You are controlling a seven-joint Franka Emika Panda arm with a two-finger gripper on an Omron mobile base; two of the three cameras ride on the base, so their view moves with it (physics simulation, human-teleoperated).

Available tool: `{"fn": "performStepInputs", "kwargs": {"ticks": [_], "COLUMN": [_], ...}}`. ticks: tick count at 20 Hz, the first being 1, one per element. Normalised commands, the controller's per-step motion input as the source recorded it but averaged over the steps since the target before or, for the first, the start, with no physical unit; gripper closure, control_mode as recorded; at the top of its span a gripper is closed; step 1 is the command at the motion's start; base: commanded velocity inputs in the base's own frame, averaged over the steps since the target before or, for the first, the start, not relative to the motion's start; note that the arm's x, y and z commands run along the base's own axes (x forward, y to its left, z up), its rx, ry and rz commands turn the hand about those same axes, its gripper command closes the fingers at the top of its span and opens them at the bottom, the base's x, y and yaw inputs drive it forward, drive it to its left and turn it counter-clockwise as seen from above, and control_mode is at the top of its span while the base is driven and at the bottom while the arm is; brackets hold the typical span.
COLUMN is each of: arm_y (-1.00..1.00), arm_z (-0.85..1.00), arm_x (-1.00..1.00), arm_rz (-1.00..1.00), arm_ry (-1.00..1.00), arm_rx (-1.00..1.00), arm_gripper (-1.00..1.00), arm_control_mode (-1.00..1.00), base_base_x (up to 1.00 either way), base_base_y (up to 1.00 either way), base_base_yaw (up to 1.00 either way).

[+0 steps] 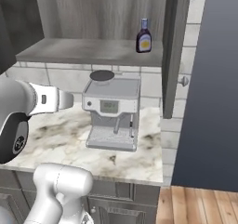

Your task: Take 2 condiments from the cabinet and move them on the counter near the stove.Make sure the condiments are lined up with each other, next to each other.

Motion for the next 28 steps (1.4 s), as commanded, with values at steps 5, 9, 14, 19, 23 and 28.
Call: {"fn": "performStepInputs", "kwargs": {"ticks": [5,9,14,19,23,28], "arm_y": [0.0,0.0,0.0,0.0,0.0,-0.07], "arm_z": [0.0,0.0,0.0,0.0,0.0,0.01], "arm_x": [0.0,0.0,0.0,0.0,0.0,0.01], "arm_rz": [0.0,0.0,0.0,0.0,0.0,-0.1], "arm_ry": [0.0,0.0,0.0,0.0,0.0,0.0], "arm_rx": [0.0,0.0,0.0,0.0,0.0,0.0], "arm_gripper": [-1.0,-1.0,-1.0,-1.0,-1.0,-1.0], "arm_control_mode": [1.0,1.0,1.0,1.0,1.0,-1.0], "base_base_x": [0.44,0.27,0.29,0.43,0.38,0.05], "base_base_y": [-0.44,-0.64,-0.53,-0.14,0.0,0.0], "base_base_yaw": [0.0,0.0,0.0,-0.02,-0.08,-0.04]}}
